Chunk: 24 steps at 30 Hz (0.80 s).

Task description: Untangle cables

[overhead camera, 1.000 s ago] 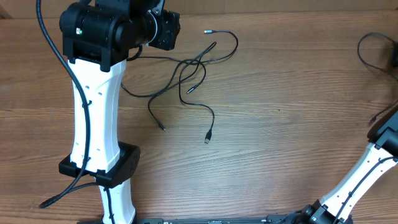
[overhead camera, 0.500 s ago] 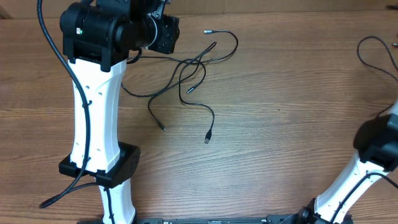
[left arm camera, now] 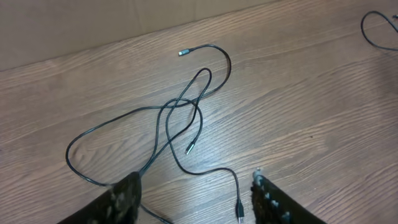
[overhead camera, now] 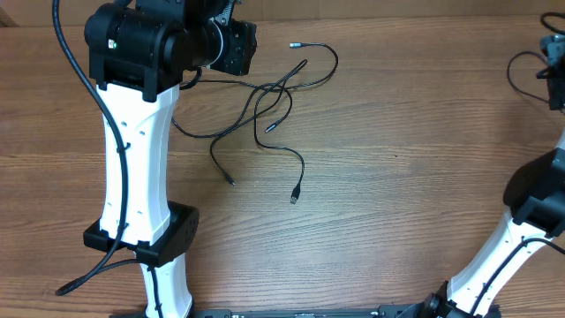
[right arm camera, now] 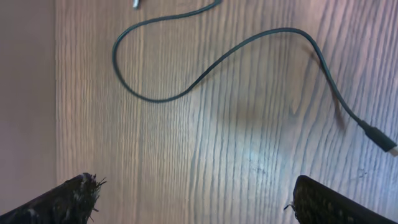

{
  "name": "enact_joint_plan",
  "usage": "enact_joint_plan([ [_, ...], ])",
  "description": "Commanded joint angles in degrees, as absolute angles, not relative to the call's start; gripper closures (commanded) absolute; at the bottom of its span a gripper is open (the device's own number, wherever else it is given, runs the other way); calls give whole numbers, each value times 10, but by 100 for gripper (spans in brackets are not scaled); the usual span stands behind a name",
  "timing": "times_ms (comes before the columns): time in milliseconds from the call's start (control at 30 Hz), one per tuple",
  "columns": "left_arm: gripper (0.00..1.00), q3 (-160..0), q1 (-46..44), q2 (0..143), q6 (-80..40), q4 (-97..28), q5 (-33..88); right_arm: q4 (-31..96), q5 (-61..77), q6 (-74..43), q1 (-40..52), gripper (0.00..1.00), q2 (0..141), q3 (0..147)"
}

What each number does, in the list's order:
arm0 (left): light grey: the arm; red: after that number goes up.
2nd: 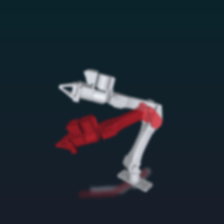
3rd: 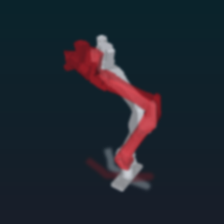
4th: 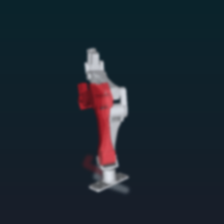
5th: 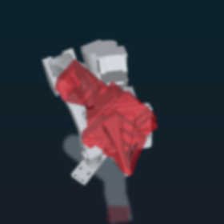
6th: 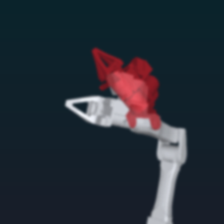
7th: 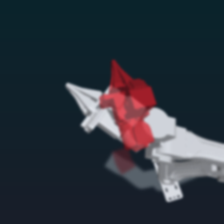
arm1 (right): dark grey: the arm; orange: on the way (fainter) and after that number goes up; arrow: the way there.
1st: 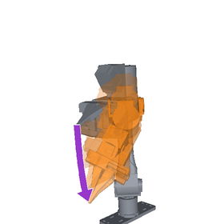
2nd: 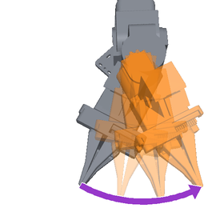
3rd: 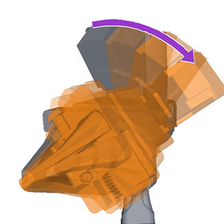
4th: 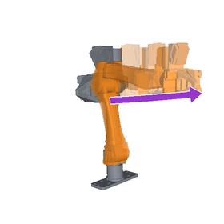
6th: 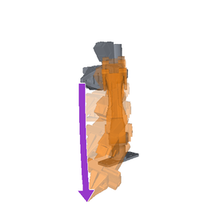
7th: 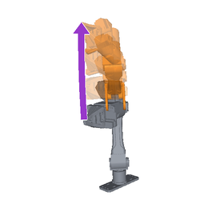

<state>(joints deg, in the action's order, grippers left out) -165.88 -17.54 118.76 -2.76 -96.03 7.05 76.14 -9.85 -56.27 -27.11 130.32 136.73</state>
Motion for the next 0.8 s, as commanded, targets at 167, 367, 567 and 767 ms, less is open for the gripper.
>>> enact_joint_plan([
  [167,44,-1666,-177,1177,-28,-957,75,751,-80,-623,-288,0,1319,1360],
  [367,45,-1666,-177,1177,-27,-945,75,699,-80,-630,-291,0,1320,1281],
  [567,44,-1666,-177,1178,-26,-931,70,610,-81,-641,-291,1,1320,1164],
  [767,44,-1666,-176,1179,-25,-931,70,550,-81,-644,-292,2,1320,1086],
])
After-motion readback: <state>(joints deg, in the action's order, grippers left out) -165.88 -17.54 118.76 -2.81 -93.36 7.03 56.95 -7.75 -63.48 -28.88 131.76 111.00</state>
